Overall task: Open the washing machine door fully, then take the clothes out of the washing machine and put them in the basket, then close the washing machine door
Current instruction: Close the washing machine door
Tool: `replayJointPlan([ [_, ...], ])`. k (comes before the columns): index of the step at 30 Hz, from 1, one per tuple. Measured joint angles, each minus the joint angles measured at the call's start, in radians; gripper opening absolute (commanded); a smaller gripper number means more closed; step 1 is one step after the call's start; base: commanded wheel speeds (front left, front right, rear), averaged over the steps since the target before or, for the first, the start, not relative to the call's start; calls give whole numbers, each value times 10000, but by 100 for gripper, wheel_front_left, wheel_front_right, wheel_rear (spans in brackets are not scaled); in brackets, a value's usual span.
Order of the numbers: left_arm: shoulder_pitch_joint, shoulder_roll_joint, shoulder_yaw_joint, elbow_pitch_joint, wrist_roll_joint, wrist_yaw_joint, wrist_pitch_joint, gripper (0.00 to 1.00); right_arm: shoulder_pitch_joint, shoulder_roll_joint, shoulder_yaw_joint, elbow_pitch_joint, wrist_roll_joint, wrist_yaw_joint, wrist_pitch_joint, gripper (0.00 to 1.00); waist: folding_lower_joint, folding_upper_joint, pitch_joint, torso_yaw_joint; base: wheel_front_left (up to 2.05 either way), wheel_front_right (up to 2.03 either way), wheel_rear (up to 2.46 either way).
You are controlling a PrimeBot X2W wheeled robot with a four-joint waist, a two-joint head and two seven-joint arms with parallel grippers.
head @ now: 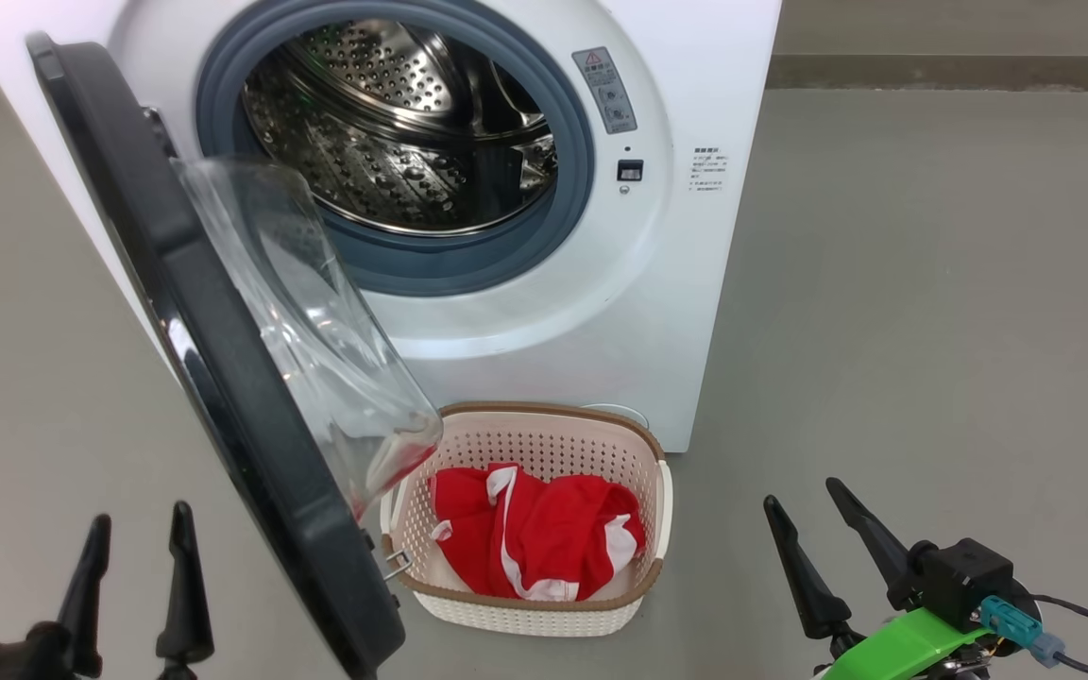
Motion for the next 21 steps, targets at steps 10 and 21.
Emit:
replayJointPlan([
  [10, 199, -268, 441, 426, 1191, -48, -4, 100, 0, 10, -59, -10, 0, 0, 0, 100, 0, 0, 26, -49, 0, 0, 0],
  [21, 353, -550, 878, 508, 1450, -132, -4, 100, -1, 6, -56, -2, 0, 0, 0, 100, 0, 0, 77, -69, 0, 0, 0],
])
